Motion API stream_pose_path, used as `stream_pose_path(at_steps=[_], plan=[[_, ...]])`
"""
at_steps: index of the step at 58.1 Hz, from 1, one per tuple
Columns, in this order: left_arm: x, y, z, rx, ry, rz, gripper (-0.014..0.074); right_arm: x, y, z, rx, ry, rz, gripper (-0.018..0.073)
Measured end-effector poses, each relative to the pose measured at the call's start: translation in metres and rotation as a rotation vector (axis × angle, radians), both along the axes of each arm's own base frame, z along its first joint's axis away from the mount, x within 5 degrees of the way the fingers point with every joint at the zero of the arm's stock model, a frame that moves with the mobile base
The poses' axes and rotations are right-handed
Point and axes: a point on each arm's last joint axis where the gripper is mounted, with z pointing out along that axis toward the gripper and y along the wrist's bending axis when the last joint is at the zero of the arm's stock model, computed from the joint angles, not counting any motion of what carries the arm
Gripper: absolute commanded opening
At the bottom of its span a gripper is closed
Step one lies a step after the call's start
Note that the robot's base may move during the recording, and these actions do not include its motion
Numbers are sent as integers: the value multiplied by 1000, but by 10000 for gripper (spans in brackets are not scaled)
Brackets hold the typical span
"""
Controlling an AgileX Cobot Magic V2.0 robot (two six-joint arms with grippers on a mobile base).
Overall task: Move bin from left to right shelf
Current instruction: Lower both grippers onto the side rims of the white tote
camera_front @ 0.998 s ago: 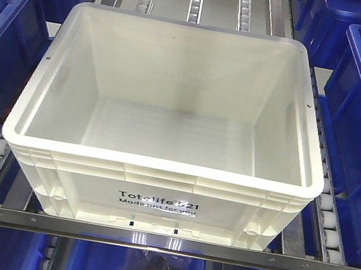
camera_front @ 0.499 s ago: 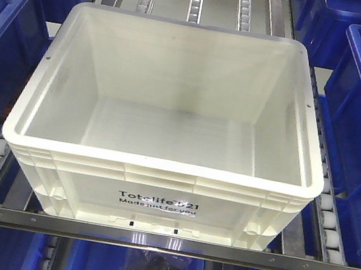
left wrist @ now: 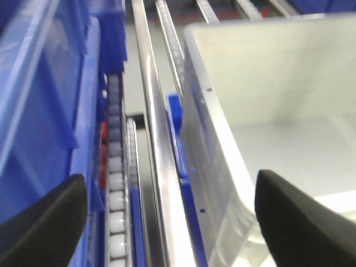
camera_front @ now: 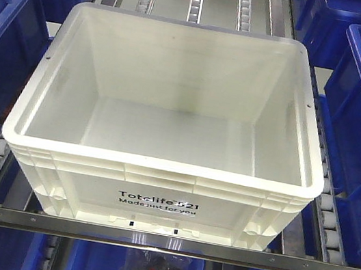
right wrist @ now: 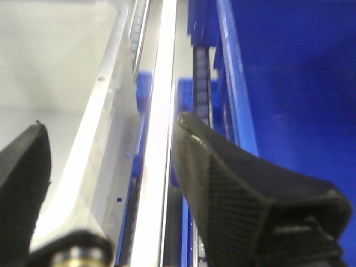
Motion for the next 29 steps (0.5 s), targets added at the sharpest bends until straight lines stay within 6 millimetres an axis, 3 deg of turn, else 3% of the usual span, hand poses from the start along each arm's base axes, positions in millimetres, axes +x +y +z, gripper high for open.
stream_pose_path(at_steps=[16,29], plan=[[65,-19,35,16,76,-48,586,68,20,14,2,255,-4,449],[128,-44,29,62,245,-110,586,117,36,23,6,401,4,449]])
